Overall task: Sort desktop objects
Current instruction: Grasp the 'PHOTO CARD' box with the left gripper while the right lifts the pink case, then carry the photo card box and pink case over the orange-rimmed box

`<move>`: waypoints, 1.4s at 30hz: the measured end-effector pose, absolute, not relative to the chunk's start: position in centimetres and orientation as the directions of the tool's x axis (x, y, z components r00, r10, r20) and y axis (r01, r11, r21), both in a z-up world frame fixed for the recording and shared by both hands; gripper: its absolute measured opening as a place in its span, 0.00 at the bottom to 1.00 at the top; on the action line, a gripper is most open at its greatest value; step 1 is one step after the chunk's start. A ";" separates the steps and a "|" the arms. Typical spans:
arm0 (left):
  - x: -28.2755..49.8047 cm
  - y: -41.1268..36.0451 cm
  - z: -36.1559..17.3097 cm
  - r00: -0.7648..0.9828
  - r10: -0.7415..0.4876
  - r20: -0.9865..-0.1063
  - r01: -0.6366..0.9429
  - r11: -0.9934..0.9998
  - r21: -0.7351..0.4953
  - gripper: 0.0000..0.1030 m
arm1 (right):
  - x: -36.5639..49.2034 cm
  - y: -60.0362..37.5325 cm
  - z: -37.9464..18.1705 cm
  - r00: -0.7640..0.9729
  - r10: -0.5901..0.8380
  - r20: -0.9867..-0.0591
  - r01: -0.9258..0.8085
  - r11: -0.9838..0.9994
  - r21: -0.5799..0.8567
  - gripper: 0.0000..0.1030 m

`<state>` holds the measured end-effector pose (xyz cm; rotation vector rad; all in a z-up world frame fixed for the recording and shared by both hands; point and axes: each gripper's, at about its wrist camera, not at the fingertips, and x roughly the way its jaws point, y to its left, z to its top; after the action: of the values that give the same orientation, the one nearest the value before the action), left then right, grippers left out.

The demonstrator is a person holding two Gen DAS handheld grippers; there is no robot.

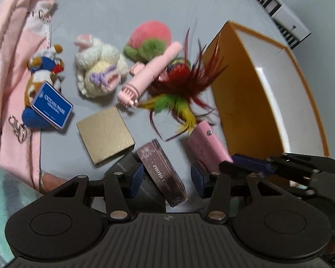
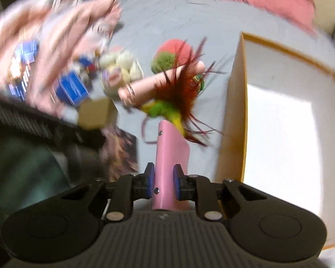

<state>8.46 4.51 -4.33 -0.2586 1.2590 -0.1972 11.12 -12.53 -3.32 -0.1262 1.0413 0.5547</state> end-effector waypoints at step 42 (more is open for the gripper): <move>6.2 1.9 1.7 0.453 -0.381 -0.806 0.102 0.920 -0.378 0.25 | 6.8 -15.9 4.5 0.608 0.387 -0.694 -0.481 0.874 0.067 0.19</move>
<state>6.20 1.88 1.68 -0.2929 1.0632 -0.3037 6.79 -15.88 4.51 -0.1311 0.7685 0.5030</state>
